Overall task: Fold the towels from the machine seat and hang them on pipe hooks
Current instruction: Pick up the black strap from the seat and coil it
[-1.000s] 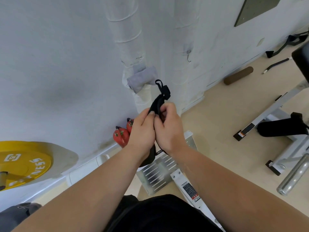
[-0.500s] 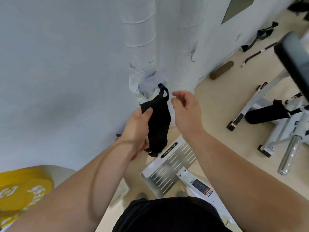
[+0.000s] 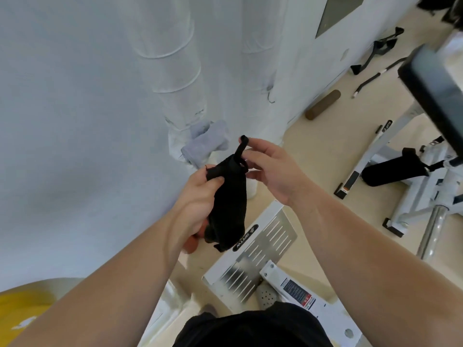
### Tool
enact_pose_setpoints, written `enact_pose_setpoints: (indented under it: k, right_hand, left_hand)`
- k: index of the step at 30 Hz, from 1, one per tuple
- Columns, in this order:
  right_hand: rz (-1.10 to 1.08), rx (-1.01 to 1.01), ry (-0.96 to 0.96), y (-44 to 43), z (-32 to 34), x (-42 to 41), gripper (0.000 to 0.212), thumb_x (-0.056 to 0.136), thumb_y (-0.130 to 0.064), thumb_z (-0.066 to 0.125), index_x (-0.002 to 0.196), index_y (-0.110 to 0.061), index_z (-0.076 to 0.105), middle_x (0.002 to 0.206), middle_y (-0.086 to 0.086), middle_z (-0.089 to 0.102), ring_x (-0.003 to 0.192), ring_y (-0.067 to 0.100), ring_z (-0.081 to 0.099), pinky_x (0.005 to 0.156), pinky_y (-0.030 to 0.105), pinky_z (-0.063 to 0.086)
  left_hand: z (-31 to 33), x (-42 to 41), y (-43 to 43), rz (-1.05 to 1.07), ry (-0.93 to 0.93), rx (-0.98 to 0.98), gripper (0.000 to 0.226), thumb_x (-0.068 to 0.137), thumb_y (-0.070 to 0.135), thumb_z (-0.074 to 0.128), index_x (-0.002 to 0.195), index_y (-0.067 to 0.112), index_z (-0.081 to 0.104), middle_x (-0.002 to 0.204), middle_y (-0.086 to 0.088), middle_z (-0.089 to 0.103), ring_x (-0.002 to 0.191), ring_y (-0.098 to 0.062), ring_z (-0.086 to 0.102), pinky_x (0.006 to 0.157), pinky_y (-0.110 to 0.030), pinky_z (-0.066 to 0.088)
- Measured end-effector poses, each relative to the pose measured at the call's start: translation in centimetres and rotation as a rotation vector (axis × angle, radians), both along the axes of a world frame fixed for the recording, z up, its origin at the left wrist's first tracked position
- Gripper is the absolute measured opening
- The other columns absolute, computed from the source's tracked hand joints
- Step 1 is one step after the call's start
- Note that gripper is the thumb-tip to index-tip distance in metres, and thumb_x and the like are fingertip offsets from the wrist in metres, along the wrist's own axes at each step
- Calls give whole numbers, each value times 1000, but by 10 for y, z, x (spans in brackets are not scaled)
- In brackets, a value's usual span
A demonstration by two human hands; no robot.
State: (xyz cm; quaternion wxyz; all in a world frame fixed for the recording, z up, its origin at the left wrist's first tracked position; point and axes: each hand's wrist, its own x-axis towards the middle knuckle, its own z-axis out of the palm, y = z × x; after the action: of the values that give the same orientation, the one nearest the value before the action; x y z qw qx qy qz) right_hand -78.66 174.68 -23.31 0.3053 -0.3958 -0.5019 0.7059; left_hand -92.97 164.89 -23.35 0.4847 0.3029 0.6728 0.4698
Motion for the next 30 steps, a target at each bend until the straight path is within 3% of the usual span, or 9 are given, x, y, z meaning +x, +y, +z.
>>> enact_pose_setpoints:
  k: [4,6,10,14,17,19,22,25,30]
  right_hand:
    - [53,10,-47,42,-17,32,28,95,-3,63,121,-13,70,85,1,72,77,13,63,76,31,46]
    - [86,2,-45,58,-21,47,25,95,-5,65,115,-17,72,80,0,71,71,10,61,77,31,46]
    - [198,50,-156,85,-29,70,24,89,-9,71,109,-22,76,86,4,73,78,13,62,73,29,46]
    - [189,87,-246,102,-39,83,35,81,2,67,98,-28,75,76,5,58,74,23,50,73,41,37]
    - [119,125,-216,113,-40,91,34,84,2,71,103,-26,74,79,5,65,75,19,60,76,42,52]
    - [76,196,-218,122,-42,94,39,85,-1,73,115,-26,69,79,0,66,75,13,61,83,36,56]
    - [140,340,-259,133,-44,94,52,87,-2,71,127,-33,62,77,-5,63,70,7,58,78,19,50]
    - [270,537,-344,144,-45,92,35,89,-3,70,117,-25,72,74,-3,58,61,1,49,68,10,42]
    - [379,908,-488,162,-47,93,8,85,-16,76,93,-19,77,75,2,65,71,11,55,73,29,49]
  left_hand:
    - [-4,29,34,64,-36,-53,15,100,6,49,102,13,62,71,-1,67,65,-15,65,54,-26,51]
    - [-9,43,52,68,-9,-97,16,99,10,49,95,19,62,66,0,64,63,-22,59,53,-32,46]
    - [-18,68,81,57,110,-103,12,100,11,46,97,16,57,66,-1,57,54,-15,47,45,-27,32]
    - [-26,85,94,68,207,-91,11,98,6,45,95,10,55,69,-2,53,60,-15,46,49,-23,37]
    - [-28,91,98,126,156,-110,16,99,5,44,93,13,57,74,-4,58,65,-16,51,52,-23,42]
    - [-30,90,101,111,160,-111,18,98,4,44,93,13,59,77,-6,60,71,-19,53,57,-27,43]
    - [-30,84,105,43,222,-125,16,96,5,46,92,11,60,75,-7,59,70,-22,53,60,-31,42]
    - [-29,76,112,16,275,-135,15,94,5,47,96,5,62,78,-11,61,73,-22,55,67,-36,44]
    - [-29,72,123,-16,326,-137,15,92,2,47,90,3,61,70,-7,53,67,-18,48,61,-31,37]
